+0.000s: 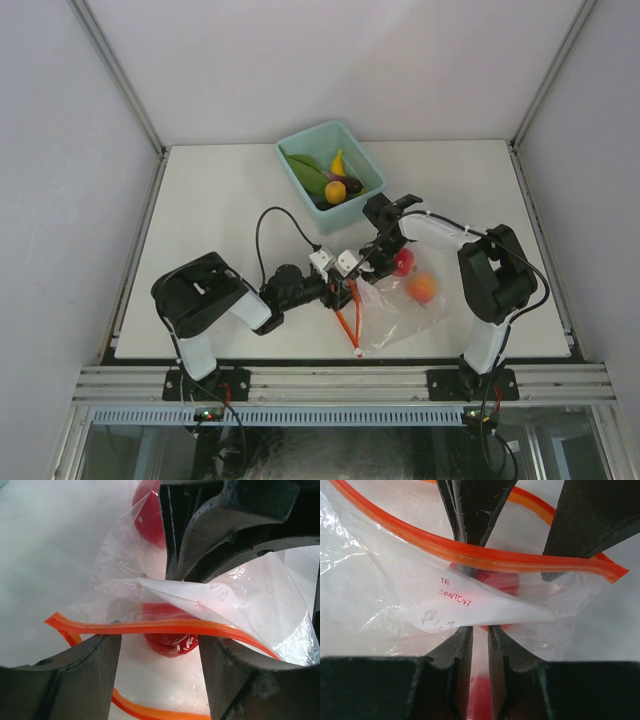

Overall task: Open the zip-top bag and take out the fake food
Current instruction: Pick up the fake fruit from the zipper food storage bag.

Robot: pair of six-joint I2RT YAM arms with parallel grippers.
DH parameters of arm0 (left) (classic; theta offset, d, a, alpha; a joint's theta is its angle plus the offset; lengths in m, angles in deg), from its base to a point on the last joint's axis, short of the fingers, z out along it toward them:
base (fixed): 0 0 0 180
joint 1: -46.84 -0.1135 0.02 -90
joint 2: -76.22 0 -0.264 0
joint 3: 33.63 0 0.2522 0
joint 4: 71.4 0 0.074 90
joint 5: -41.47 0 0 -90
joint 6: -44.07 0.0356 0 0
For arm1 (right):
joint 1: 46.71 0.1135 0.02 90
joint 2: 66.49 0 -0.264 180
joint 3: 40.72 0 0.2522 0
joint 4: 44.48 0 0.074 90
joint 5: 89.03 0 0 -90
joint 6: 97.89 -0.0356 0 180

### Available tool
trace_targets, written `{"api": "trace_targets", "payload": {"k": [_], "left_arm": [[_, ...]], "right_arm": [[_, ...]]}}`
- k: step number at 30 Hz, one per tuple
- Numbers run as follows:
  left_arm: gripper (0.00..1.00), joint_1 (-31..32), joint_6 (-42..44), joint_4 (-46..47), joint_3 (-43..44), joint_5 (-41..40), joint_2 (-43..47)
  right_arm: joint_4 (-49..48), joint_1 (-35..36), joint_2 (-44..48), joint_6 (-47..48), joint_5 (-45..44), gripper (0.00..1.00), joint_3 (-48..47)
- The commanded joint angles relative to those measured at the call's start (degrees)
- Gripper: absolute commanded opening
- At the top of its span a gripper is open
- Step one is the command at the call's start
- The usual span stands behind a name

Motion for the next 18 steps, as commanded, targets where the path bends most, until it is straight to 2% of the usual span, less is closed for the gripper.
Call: {"api": "trace_targets", "payload": {"k": [1, 12, 18], "left_arm": [[0.67, 1.61, 1.6, 4.76, -0.62, 0.1, -0.88], [0.76, 2.78, -0.09, 9.78, -2.48, 0.25, -1.94], [0.77, 3.4, -0.15, 10.2, -2.62, 1.36, -1.96]], "right_arm": [[-0.9, 1.1, 1.16, -9.14, 2.99, 0.17, -0.16], [-0.16, 1.12, -0.42, -15.51, 4.3, 0.11, -0.45], [0.16, 1.02, -1.13, -17.8, 5.01, 0.1, -0.89]]}}
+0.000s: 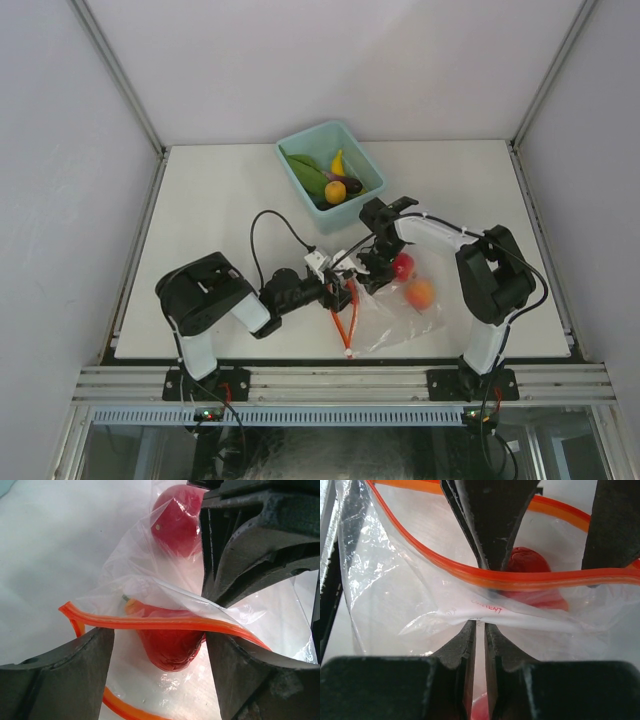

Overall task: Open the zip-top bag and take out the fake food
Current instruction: Pick up the fake fruit from the zipper food storage bag.

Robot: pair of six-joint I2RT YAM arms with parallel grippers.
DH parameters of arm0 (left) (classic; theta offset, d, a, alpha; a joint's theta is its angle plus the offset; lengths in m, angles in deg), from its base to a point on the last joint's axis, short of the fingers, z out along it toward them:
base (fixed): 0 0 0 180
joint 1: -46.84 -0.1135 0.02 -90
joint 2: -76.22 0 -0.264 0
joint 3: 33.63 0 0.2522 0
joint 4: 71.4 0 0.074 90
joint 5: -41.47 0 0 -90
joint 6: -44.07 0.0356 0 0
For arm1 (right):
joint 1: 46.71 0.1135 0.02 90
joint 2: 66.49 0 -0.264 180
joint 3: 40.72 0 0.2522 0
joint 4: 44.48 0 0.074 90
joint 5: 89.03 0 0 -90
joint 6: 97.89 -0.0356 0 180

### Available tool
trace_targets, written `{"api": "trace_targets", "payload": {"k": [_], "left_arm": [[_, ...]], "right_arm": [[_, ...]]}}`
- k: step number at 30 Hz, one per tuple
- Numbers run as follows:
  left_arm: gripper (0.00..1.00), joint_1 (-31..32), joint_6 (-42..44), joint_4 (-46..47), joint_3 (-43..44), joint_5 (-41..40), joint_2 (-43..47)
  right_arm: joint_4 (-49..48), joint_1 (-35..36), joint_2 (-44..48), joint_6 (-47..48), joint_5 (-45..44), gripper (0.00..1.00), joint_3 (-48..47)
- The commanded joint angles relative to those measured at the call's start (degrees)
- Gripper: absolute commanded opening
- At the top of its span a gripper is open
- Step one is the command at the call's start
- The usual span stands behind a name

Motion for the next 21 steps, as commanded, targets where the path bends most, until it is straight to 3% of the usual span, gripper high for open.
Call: {"api": "trace_targets", "payload": {"k": [1, 3, 4, 6, 21], "left_arm": [[0.77, 3.27, 3.43, 4.86, -0.5, 4.07, -0.26], [0.79, 3.66, 3.58, 4.75, -0.38, 4.07, -0.04], [0.87, 3.76, 3.58, 4.69, -0.38, 4.03, -0.06], [0.9, 4.0, 3.65, 4.54, -0.24, 3.91, -0.06], [0.84, 4.84, 6.82, -6.01, 4.53, 0.27, -1.36]], "right_arm": [[-2.79, 0.05, -1.19, -7.98, 3.5, 0.1, -1.11], [-2.79, 0.05, -1.54, -9.03, 3.72, 0.1, -1.59], [-2.79, 0.03, -1.76, -9.57, 3.8, 0.1, -1.83], [-2.79, 0.01, -2.15, -10.47, 3.83, 0.1, -2.31], [-2.66, -1.79, -5.48, -18.4, 5.12, 0.07, -6.17]]}}
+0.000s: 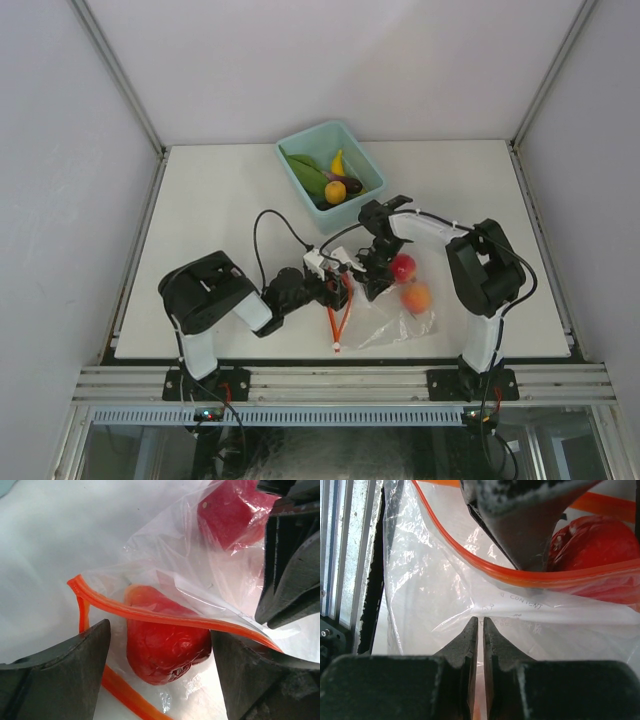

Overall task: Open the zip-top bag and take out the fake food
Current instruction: Pick up the fake fruit from the zipper food storage bag.

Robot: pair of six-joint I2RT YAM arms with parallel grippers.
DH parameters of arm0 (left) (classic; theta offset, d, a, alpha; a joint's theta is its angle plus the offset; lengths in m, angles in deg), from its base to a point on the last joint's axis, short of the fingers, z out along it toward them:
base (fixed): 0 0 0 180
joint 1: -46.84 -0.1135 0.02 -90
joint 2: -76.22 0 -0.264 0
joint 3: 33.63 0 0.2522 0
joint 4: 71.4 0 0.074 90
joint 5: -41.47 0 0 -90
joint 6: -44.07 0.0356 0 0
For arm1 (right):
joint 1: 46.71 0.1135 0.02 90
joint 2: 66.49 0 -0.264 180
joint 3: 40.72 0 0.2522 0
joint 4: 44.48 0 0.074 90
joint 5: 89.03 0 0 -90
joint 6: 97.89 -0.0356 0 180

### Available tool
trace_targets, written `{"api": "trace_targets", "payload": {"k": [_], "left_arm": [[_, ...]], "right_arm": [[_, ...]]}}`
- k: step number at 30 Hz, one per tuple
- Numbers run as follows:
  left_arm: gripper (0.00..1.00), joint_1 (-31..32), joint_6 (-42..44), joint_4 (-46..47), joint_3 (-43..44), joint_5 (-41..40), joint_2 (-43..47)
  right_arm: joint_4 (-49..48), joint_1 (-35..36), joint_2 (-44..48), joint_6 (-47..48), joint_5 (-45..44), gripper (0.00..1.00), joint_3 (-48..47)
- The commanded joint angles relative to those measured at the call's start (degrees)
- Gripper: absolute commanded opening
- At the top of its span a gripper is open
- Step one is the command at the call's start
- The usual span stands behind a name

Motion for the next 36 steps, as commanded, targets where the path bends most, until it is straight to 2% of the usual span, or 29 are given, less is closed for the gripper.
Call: {"api": "trace_targets", "payload": {"k": [1, 6, 12, 19, 29, 36], "left_arm": [[0.84, 4.73, 9.16, -1.54, 4.01, 6.17, -0.2], [0.76, 4.73, 10.34, -4.28, 5.73, 5.72, -0.2], [0.57, 4.73, 11.34, -6.76, 6.81, 6.91, 0.07], [0.41, 4.73, 12.93, -8.48, 5.07, 7.05, 4.62], [0.34, 4.65, 12.97, -14.06, -0.01, 8.7, 14.18], [0.33, 4.0, 11.7, -19.34, -4.98, 6.0, 21.03]], "right_arm": [[-6.45, -1.76, -1.37, -10.76, 1.83, 0.07, -4.0], [-6.16, -3.05, -1.08, -11.43, 1.76, 0.08, -3.91], [-6.77, -5.04, -0.12, -12.74, 2.07, 0.09, -3.99], [-7.74, -7.17, 0.88, -14.69, 1.92, 0.12, -4.06], [-13.69, -8.16, 0.06, -23.85, -7.37, 0.13, -3.64], [-13.94, -10.14, 2.1, -24.33, -4.87, 0.14, -3.57]]}}
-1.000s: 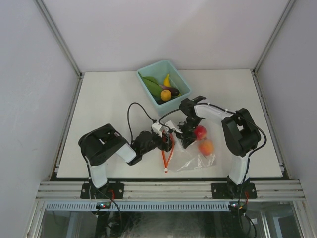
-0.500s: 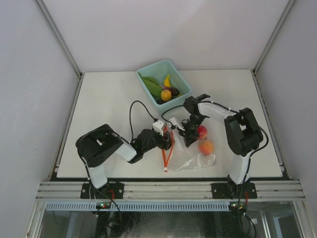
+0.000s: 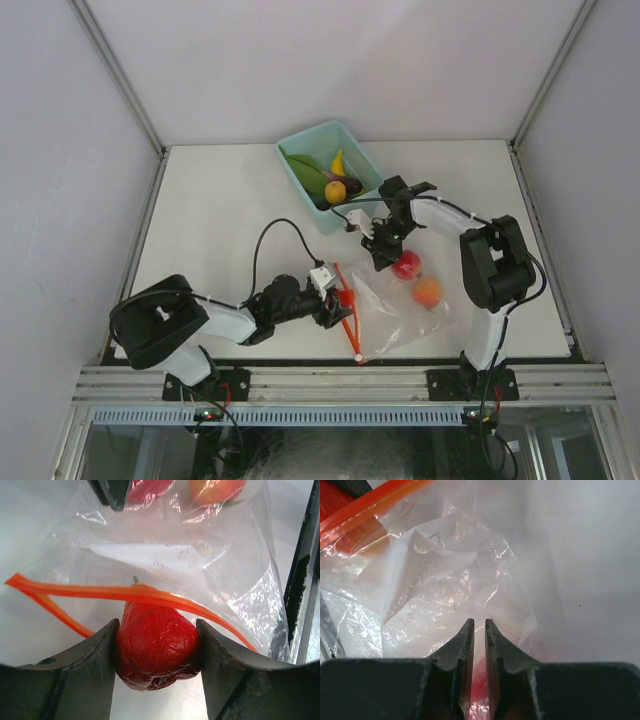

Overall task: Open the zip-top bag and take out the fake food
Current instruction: Pick up the fake fruit from the zipper food storage bag, then place the fake fruit in the bin.

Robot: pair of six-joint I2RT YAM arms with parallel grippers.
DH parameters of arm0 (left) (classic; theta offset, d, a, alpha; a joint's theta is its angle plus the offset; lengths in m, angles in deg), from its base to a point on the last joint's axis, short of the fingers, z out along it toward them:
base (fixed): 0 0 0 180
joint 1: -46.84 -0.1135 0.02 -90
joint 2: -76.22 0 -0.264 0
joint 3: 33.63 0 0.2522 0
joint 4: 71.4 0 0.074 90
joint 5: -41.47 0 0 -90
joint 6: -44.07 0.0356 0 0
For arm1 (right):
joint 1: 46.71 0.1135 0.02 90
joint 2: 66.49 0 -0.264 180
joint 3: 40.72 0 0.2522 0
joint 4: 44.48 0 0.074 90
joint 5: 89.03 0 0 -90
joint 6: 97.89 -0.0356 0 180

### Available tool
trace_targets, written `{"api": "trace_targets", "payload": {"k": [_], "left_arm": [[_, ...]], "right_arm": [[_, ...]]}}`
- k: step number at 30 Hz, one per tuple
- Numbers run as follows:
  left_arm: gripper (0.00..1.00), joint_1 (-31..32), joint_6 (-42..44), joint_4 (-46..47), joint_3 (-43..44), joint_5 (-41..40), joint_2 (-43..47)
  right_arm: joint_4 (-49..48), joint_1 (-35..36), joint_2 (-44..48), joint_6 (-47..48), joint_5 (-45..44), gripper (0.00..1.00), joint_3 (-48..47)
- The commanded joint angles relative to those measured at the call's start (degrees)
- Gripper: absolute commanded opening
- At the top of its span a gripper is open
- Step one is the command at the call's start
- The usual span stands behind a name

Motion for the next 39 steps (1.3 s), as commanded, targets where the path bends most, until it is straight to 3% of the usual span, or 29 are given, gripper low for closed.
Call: {"api": "trace_targets", "payload": {"k": [1, 8, 11, 18, 24, 26, 31, 36, 39], "left_arm": [[0.33, -0.91, 0.52, -4.08, -2.67, -1.15, 4.95], [0.33, -4.22, -4.71, -9.49, -4.06, -1.29, 11.24], [0.32, -6.36, -8.07, -11.97, -4.24, 0.76, 14.27], [0.31, -12.61, -17.51, -13.49, -5.39, 10.43, 22.02], [0.31, -16.06, -25.07, -11.32, -2.28, 24.59, 24.22], [0.31, -16.24, -28.51, -10.03, 0.11, 27.95, 22.66], [0.31, -17.15, -43.58, -2.59, 6.5, 33.61, 14.7], [0.29, -17.87, -66.6, 27.71, 7.88, 32.73, 3.29], [0.28, -17.52, -70.61, 28.27, 10.17, 31.78, 0.28]], "right_arm": [[-1.56, -1.23, 2.37, -1.82, 2.39, 0.14, -1.28], [0.54, -3.6, 8.27, 2.13, 12.9, 0.17, -1.2], [2.69, -4.22, 11.12, 5.67, 18.22, 0.25, -1.18], [6.14, -4.28, 18.02, 17.02, 28.45, 0.59, 0.27], [11.37, -4.15, 23.51, 32.38, 34.45, 0.89, 0.64], [13.58, -3.83, 24.29, 36.52, 34.59, 0.92, -0.58], [10.12, -0.7, 29.05, 37.3, 32.28, 0.92, -1.96], [4.65, 1.3, 33.01, 31.45, 31.63, 0.92, -1.66], [3.97, 2.57, 34.05, 29.23, 31.68, 0.91, -1.44]]}}
